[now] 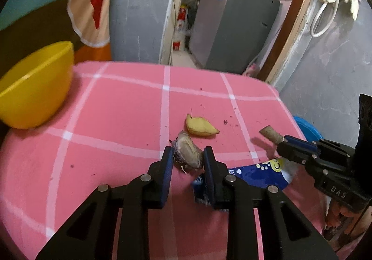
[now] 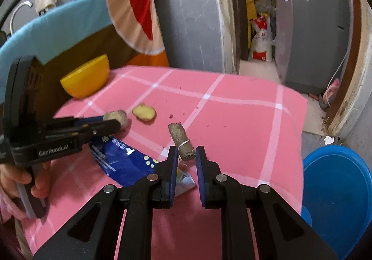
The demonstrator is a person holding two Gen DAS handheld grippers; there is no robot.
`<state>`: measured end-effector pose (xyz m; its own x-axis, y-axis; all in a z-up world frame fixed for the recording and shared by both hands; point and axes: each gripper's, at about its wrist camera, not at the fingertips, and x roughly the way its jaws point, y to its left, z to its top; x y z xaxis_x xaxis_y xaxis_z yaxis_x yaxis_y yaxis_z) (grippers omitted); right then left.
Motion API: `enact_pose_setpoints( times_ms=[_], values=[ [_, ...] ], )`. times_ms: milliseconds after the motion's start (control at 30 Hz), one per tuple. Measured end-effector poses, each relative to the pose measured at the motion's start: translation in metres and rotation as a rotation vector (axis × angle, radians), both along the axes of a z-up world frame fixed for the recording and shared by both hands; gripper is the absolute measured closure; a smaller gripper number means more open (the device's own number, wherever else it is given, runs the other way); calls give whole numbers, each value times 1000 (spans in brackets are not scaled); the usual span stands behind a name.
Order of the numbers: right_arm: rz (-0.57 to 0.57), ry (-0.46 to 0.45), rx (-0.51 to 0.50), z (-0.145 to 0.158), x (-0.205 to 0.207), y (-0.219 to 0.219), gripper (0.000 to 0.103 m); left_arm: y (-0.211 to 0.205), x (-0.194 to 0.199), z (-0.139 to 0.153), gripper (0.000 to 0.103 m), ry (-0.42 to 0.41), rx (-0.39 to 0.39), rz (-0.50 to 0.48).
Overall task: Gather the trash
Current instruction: 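Carry the bulb piece and brown stick with both tools over the blue bucket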
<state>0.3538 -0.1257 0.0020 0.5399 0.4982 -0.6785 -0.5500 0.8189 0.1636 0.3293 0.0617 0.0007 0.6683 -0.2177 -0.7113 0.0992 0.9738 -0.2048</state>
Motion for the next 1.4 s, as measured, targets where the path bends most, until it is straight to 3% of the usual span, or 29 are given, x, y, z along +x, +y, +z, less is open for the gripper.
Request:
enact_pose_setpoints(
  times_ms=[367,800,1067,1400],
  values=[
    [-93,-263,195,61,-53,-39,89,-26,-55,48,81,-263,-7,9],
    [-293,-499,249,117,-104,-118,89,-106,-89,113,81,-563,-40,-82],
    [-425,-537,203,113,-115,-166,89,-169,-83,117,81,-572,-61,-201],
    [-526,-455,149,83,-107,-214,89,-235,-50,93,80,-457,-75,-313]
  ],
)
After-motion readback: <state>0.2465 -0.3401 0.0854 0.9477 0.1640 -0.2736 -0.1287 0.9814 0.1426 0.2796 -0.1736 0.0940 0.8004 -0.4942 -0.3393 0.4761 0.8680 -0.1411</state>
